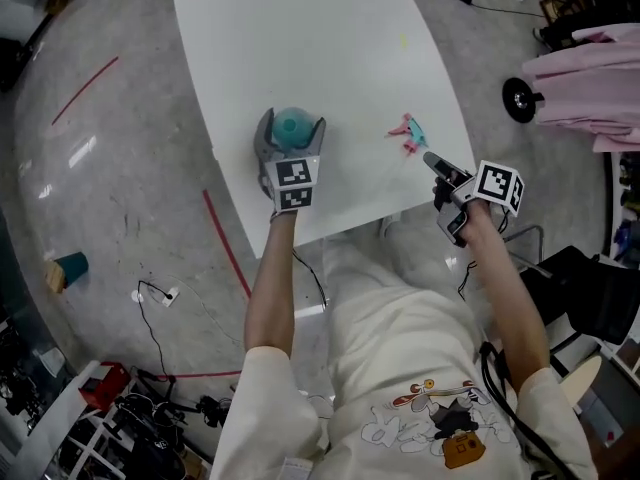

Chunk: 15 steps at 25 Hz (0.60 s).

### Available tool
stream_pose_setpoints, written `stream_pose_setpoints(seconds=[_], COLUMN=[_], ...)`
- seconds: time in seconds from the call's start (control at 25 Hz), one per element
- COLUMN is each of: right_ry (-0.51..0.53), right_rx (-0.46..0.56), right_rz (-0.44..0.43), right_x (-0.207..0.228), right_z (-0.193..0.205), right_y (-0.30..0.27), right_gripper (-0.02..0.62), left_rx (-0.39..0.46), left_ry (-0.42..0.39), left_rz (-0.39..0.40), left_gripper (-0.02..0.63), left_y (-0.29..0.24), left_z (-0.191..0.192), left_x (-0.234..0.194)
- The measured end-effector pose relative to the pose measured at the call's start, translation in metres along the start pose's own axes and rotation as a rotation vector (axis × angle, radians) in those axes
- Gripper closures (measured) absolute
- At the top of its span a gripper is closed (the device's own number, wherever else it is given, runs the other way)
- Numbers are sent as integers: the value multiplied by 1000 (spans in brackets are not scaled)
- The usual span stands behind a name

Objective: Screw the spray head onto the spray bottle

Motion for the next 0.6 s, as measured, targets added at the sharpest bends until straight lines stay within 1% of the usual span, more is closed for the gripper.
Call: stream_pose_setpoints(seconds=[0.04,0.08,0.16,0.28,0.48,0.6], right_ry=[-105,-176,-245,-305,-384,-400], right_rx=[-5,-16,-53,-106,-131,-145], right_rz=[13,41,111,205,368,414], right_x=[10,19,31,38,47,40], right_z=[0,1,4,5,-2,-3], right_y=[-8,-14,-26,-39,-51,-56], right_gripper=[473,472,471,451,426,410], left_rx=[7,13,19,10,-28,-51], left_ry=[-30,-59,-116,-180,-209,-245], left_rz=[15,34,70,112,187,208], left_gripper=[179,179,179,179,179,179], left_y=[2,4,8,11,18,21], left_z=[-5,-9,-14,-13,-6,0], left_x=[6,12,26,41,59,67])
Point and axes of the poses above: the fingertips, and each gripper's own axes: y backward along the fingers, x to its right, z out of its underside, the point moved 2 cm from there along y, backward along the fingers, and after that the axes turned 7 degrees about y, right-handed, at the moved point
